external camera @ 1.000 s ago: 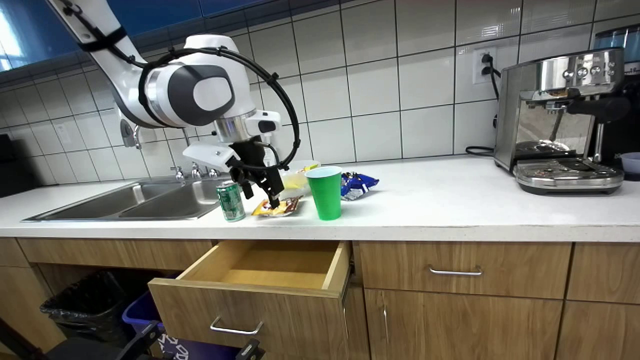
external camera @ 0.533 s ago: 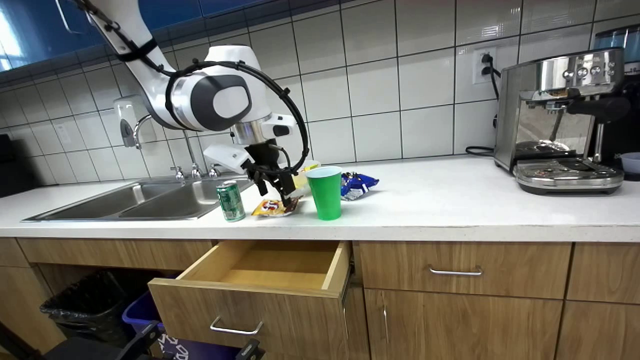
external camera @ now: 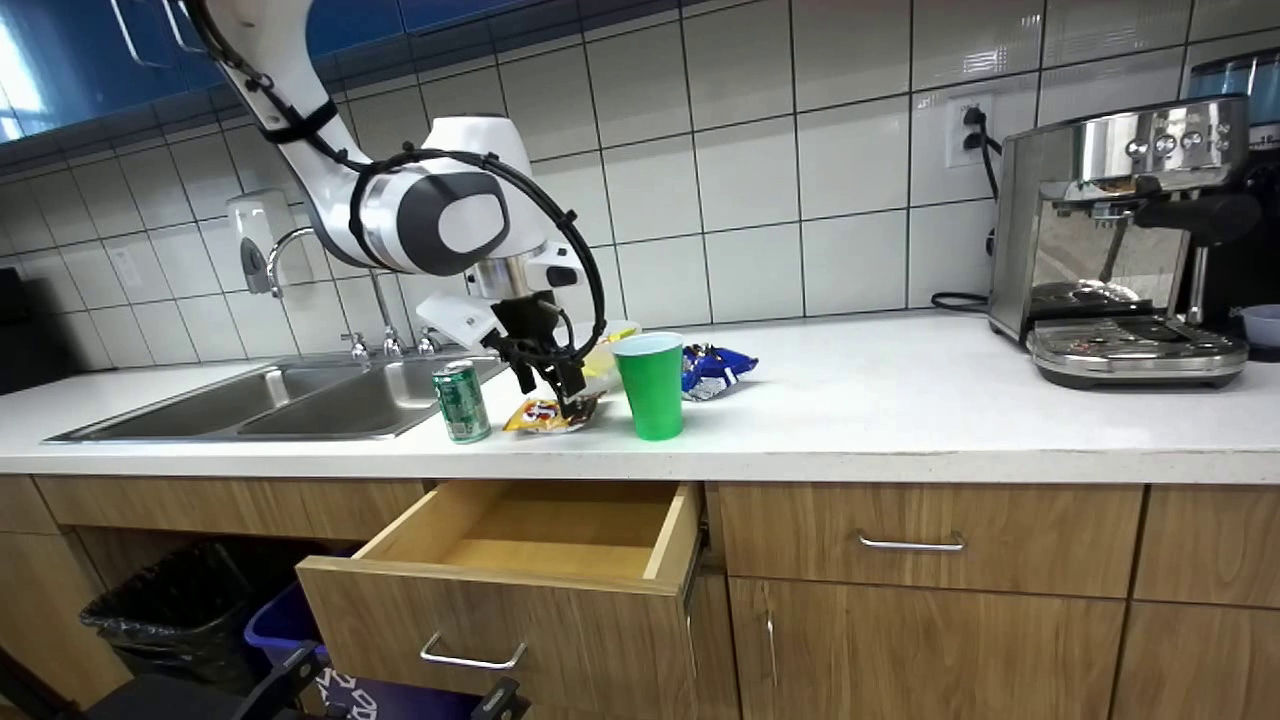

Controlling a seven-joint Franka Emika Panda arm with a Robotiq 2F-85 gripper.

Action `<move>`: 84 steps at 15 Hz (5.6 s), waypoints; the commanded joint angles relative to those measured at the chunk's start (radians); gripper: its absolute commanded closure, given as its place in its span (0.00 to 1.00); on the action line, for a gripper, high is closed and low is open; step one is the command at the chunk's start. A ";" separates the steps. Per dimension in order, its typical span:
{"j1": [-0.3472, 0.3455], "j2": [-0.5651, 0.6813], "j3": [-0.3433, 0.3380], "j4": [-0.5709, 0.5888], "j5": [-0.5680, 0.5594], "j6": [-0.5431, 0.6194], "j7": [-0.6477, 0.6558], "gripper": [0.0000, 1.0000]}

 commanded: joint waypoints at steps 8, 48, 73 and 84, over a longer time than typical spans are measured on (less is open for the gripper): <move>-0.016 0.011 0.022 0.006 -0.010 -0.001 0.019 0.00; 0.040 0.084 -0.037 0.128 -0.030 -0.108 0.308 0.00; 0.039 0.075 -0.043 0.134 -0.039 -0.113 0.310 1.00; 0.026 -0.026 -0.027 0.048 -0.032 -0.095 0.274 1.00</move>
